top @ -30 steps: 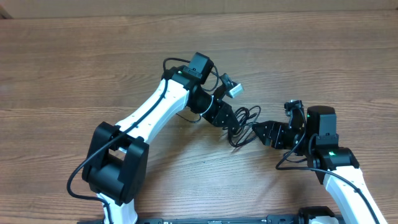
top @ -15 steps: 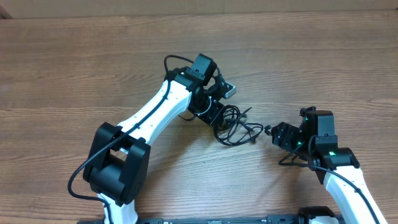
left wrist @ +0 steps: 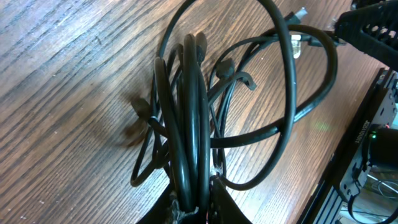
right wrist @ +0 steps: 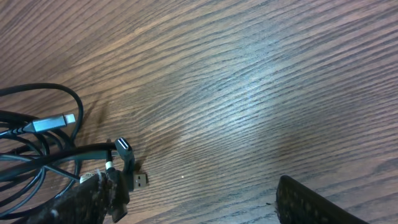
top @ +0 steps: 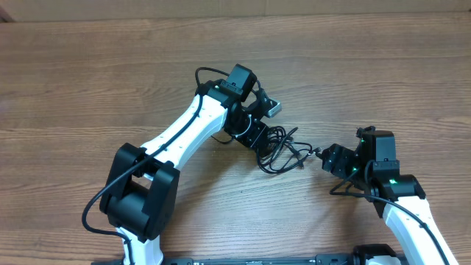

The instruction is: Untangle cables

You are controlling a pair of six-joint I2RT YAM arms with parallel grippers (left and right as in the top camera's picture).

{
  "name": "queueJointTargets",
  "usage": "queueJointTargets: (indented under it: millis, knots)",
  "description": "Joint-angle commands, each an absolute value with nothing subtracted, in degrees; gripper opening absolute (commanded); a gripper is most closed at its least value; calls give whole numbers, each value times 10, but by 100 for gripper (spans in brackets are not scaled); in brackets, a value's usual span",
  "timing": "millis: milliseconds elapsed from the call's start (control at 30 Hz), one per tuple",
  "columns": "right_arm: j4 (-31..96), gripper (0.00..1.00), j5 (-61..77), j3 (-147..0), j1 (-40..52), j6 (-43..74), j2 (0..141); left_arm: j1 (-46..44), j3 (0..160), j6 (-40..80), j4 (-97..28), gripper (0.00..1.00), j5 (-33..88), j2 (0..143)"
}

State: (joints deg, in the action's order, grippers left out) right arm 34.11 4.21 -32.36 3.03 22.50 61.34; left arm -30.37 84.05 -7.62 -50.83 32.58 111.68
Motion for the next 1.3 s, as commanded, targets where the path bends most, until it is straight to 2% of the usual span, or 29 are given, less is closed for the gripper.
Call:
queueJointTargets:
  millis: [0, 67, 233, 500, 833, 967, 1133, 1267]
  knots:
    - [342, 85, 37, -339, 29, 229, 607, -306, 852, -77, -507, 15, 345, 1125]
    - [345, 85, 37, -339, 29, 227, 607, -306, 852, -77, -508, 23, 345, 1125]
    - [351, 85, 37, -339, 29, 227, 607, -306, 852, -77, -508, 26, 345, 1125]
    - [353, 86, 37, -339, 29, 227, 607, -306, 852, -84, -508, 56, 346, 1125]
    - [355, 85, 37, -339, 29, 227, 607, -309, 852, -103, -509, 63, 341, 1125]
    - [362, 85, 37, -339, 29, 227, 607, -309, 852, -92, -507, 66, 269, 1127]
    - [364, 86, 37, -339, 29, 227, 607, -308, 852, 28, -505, 70, 144, 1129]
    - [364, 86, 37, -339, 29, 227, 607, -305, 852, 107, -497, 75, 131, 1129]
